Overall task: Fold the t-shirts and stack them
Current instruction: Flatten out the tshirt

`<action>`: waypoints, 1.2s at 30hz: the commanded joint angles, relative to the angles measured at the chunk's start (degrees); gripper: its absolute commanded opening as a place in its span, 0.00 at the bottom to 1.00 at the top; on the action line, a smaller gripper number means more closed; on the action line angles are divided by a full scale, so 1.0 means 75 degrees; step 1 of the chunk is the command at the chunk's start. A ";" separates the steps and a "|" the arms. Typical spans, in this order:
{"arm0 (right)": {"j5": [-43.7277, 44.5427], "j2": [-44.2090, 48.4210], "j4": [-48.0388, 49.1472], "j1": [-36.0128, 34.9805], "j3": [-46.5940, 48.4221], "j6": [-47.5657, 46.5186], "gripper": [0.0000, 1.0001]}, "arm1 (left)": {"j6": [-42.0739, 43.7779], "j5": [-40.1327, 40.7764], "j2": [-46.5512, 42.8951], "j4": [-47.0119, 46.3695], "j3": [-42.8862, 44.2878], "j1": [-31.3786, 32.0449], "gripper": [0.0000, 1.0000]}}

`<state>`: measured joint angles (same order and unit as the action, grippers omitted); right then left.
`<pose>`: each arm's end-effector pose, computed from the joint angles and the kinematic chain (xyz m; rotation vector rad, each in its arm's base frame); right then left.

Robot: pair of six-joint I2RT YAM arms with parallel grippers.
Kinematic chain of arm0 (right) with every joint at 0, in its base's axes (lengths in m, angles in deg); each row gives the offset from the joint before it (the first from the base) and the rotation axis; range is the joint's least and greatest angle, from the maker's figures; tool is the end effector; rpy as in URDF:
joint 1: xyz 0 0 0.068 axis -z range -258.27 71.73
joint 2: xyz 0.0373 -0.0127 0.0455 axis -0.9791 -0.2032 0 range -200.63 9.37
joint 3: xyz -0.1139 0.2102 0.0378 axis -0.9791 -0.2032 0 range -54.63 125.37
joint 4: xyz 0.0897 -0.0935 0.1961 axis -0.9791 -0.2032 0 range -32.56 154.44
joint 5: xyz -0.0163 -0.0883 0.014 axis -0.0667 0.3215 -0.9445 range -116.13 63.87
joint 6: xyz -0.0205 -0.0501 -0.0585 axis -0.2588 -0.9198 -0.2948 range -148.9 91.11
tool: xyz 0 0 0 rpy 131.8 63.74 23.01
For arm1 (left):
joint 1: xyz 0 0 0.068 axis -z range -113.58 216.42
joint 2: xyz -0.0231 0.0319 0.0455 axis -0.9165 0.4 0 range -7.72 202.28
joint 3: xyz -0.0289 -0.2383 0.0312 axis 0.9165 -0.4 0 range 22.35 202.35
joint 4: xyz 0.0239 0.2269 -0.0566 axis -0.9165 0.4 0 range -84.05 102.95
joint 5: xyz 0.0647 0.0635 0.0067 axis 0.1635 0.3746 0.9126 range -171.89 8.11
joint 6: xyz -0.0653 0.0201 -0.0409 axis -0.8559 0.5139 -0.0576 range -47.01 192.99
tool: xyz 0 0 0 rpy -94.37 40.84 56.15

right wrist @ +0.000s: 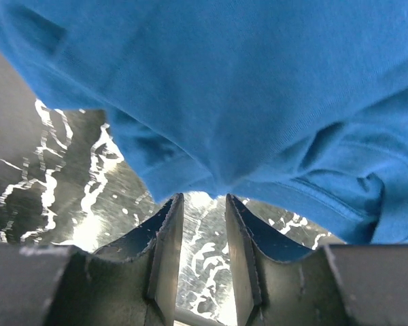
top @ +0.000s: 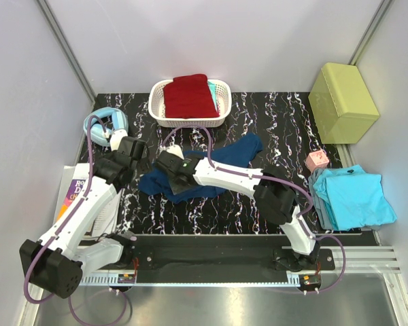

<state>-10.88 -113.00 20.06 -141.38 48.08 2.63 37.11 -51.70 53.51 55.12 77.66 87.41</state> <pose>0.2105 0.3752 0.1672 -0.6388 2.5579 0.2076 0.2049 -0.0416 0.2450 -0.5042 2.3141 0.2065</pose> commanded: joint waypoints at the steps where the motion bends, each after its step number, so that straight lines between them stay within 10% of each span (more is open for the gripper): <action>1: -0.0076 -0.0184 0.0152 -0.0069 0.0496 -0.0149 0.39 | 0.0038 -0.0007 -0.0078 -0.0298 -0.0050 -0.0034 0.98; 36: 0.0534 0.0132 0.0128 0.0083 -0.0102 0.0179 0.41 | 0.0049 -0.0065 -0.0008 -0.0333 -0.0074 -0.0034 0.98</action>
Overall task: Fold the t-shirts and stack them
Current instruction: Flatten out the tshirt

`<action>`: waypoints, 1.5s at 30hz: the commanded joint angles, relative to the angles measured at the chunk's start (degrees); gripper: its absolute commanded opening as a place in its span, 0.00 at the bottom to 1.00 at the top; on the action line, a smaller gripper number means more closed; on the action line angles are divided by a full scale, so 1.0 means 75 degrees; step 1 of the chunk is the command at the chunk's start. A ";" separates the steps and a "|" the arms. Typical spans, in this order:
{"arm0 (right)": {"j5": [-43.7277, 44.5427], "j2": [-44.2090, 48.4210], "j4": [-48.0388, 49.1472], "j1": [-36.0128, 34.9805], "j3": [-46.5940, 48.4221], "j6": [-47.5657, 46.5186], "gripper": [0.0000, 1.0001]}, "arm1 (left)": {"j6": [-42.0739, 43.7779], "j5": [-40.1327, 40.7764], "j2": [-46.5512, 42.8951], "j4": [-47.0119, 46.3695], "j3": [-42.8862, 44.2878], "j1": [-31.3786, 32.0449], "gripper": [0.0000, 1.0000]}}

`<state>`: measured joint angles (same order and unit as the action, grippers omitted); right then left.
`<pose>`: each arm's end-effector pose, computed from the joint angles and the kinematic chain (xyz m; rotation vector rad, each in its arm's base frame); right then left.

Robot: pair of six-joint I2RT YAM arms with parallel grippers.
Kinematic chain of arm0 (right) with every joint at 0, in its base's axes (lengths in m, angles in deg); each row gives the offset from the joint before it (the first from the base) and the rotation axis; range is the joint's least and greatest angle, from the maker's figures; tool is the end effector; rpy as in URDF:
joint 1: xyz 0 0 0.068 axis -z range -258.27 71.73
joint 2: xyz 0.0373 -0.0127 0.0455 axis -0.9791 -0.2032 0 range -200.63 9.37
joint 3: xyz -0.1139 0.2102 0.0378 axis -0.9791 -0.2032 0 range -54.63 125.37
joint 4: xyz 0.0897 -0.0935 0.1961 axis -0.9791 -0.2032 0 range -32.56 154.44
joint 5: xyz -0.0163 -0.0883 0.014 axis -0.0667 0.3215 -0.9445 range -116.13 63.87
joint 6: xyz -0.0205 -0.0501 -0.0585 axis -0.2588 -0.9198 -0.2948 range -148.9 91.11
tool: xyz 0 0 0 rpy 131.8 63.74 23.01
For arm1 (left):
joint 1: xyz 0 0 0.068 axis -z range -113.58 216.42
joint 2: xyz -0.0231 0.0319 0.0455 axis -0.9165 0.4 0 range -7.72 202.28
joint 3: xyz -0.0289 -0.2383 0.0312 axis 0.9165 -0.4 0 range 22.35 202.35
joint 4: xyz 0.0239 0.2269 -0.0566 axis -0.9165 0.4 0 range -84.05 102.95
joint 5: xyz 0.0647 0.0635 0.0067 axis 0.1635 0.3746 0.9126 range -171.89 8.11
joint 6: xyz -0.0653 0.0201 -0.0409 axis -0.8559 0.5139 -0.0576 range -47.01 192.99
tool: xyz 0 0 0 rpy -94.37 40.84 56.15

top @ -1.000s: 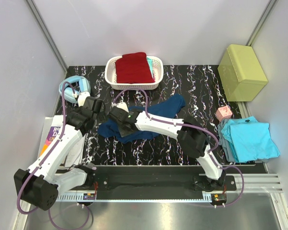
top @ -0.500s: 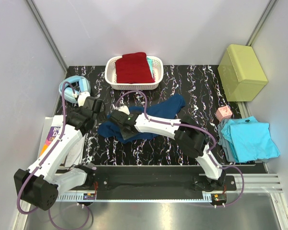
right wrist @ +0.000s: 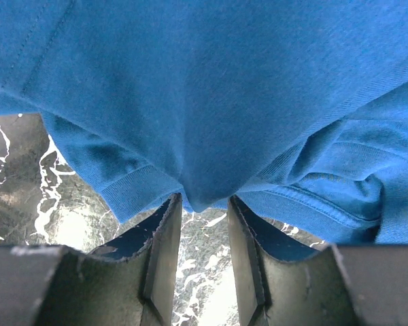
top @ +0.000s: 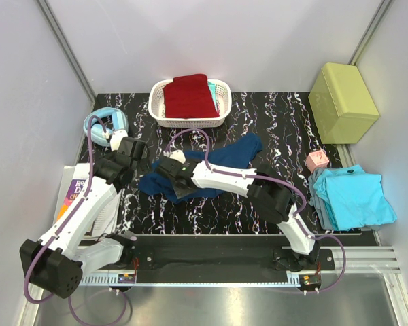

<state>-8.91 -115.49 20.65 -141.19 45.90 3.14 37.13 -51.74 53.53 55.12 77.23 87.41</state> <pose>0.2124 0.3707 0.1400 -0.6339 2.5882 0.1071 0.2044 -0.0415 0.2427 -0.5023 2.3211 0.2114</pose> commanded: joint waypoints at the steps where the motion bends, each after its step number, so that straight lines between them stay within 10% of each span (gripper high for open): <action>1: 0.0225 0.0441 0.0061 0.0057 0.0236 0.0112 0.40 | 0.0046 -0.0059 -0.0023 -0.0333 -0.0027 -0.0034 0.98; 12: 0.0119 0.0300 0.0085 0.0057 0.0377 0.0100 0.00 | 0.0058 -0.0048 -0.0116 -0.0321 -0.0074 -0.0034 0.98; 45: 0.6996 0.4963 -0.6570 0.0244 0.1736 0.3205 0.00 | 0.0093 -0.1840 0.2133 -0.1024 0.0394 0.0212 0.98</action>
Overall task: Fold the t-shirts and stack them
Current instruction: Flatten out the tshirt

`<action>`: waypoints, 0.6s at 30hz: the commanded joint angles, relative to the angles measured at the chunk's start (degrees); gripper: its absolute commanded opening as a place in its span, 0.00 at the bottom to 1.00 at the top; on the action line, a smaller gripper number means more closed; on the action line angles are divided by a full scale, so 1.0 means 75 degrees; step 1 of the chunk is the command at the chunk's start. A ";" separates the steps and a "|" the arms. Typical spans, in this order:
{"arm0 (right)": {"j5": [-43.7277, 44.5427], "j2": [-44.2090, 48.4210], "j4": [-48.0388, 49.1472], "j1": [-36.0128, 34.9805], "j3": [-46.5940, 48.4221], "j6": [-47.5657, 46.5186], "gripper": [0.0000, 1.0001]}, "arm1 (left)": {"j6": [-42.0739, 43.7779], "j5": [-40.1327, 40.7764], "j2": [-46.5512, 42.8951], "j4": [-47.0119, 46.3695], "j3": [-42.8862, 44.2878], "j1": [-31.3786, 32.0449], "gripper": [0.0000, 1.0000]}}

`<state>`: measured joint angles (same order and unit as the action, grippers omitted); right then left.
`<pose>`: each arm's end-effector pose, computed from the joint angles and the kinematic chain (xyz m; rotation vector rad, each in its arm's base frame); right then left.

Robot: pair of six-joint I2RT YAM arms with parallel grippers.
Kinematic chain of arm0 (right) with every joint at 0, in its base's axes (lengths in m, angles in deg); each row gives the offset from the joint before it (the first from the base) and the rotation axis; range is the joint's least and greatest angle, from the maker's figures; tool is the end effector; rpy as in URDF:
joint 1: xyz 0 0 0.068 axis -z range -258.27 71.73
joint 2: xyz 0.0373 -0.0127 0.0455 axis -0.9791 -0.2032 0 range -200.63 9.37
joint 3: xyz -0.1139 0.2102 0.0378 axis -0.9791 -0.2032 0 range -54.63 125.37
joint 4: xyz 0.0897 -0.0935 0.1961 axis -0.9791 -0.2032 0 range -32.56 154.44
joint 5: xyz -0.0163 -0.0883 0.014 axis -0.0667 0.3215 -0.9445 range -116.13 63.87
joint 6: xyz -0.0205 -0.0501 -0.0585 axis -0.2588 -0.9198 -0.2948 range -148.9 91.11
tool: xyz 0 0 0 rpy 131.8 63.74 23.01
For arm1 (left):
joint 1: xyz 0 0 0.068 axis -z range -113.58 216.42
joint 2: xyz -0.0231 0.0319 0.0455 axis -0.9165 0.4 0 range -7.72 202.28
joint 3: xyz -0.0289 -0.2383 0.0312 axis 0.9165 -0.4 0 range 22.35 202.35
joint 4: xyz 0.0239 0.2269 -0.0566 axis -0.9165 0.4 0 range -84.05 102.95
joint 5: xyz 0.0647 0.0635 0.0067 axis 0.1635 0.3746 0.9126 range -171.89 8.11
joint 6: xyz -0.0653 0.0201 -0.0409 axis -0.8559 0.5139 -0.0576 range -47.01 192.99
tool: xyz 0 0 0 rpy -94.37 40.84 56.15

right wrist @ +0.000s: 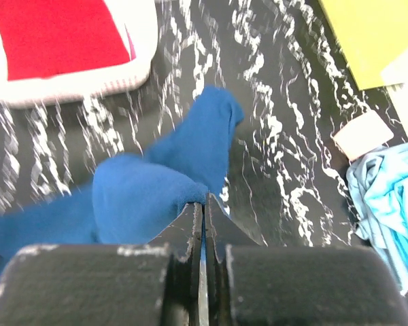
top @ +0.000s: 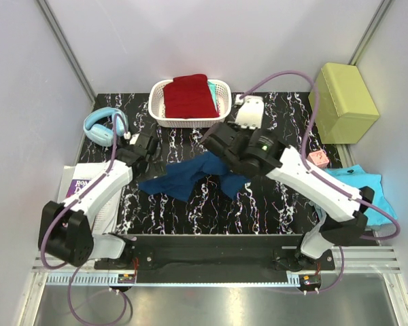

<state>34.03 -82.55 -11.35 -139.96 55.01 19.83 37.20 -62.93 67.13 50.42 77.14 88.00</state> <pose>0.1819 0.2121 0.3769 0.1029 2.0093 -0.1895 0.2343 -0.0687 0.1942 -0.4183 2.5636 0.0988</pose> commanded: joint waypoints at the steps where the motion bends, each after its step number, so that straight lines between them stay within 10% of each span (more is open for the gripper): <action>1: 0.1329 0.0688 -0.2328 0.0081 0.0498 0.0898 0.00 | 0.0085 -0.0348 0.0518 -0.0421 0.0453 0.0203 0.98; 18: 0.1541 0.1744 -0.2317 0.0808 -0.0439 0.0675 0.00 | -0.0115 -0.0887 0.1749 -0.0737 0.0899 0.0849 0.97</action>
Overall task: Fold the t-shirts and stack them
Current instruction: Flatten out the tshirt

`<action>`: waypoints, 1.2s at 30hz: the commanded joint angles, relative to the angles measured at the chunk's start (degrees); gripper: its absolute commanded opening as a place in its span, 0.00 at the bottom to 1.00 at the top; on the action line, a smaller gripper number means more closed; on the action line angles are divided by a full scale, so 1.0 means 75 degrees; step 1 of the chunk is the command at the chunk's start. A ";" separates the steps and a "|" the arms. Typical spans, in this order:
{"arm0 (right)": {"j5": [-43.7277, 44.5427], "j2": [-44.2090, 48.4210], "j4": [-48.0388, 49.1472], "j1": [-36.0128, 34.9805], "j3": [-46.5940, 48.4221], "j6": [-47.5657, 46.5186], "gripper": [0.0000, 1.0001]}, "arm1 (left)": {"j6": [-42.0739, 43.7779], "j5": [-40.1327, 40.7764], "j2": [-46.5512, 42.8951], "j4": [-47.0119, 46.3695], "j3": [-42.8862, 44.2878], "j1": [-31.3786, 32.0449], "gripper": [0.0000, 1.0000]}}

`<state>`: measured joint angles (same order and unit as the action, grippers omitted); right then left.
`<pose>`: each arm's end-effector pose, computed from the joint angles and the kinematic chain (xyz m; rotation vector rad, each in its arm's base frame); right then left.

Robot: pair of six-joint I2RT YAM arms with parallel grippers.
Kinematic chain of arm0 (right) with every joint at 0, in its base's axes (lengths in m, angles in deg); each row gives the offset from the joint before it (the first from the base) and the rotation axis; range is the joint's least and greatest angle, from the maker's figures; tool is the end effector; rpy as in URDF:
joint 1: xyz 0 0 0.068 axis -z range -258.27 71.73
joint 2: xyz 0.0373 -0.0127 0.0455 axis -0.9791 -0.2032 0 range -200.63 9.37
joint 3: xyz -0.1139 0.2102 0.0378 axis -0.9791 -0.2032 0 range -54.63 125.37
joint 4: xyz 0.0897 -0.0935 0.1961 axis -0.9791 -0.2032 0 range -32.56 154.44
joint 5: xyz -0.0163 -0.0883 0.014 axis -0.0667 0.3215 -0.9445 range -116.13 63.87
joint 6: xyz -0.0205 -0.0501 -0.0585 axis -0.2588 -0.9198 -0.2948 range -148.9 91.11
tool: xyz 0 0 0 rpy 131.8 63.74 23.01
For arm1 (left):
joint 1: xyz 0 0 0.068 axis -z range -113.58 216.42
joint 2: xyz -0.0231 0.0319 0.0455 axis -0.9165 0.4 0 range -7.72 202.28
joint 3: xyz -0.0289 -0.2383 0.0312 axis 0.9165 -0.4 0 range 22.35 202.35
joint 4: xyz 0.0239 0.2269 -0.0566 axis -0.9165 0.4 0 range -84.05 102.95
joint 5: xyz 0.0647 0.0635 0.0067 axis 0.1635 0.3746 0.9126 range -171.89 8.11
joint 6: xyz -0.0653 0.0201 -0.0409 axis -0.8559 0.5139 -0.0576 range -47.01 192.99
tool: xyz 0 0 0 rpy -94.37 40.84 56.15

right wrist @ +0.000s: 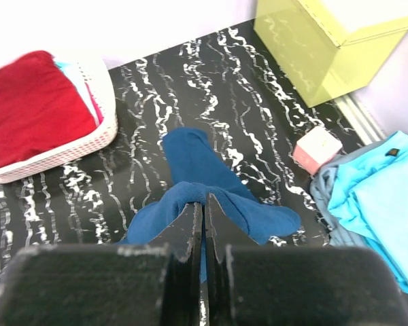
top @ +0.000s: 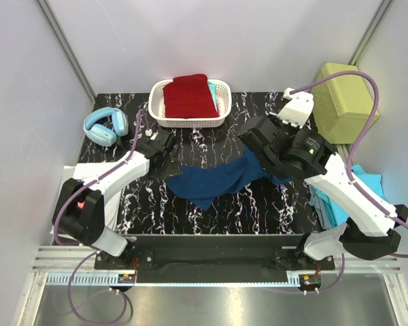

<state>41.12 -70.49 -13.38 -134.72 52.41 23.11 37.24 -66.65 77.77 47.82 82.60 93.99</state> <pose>0.1677 0.1385 0.4166 0.3637 1.8429 -0.1800 0.2546 -0.1126 0.1776 -0.2621 2.6530 0.0204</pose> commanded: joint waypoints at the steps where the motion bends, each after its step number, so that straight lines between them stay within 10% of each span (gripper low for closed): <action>1: 0.0585 0.0124 -0.2046 0.0120 -0.0116 0.0214 0.00 | -0.0155 -0.0589 0.0413 -0.0449 0.0147 0.0062 0.96; 6: 0.0527 0.0100 -0.2046 0.0120 -0.0233 0.0272 0.00 | -0.0237 -0.0872 0.0975 -0.0695 0.0158 0.0249 0.83; 18: 0.0491 0.0241 -0.2011 0.0132 -0.0585 0.0319 0.00 | -0.0167 -0.0580 0.1480 -0.0696 0.0299 0.0601 0.01; 36: 0.0375 -0.0134 -0.1554 0.0436 -0.1440 0.0120 0.00 | 0.0559 0.3227 -0.0278 0.1424 0.3636 0.0099 0.00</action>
<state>42.12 -70.79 -13.41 -133.14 42.84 23.35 39.01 -53.38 80.07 53.96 102.65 98.04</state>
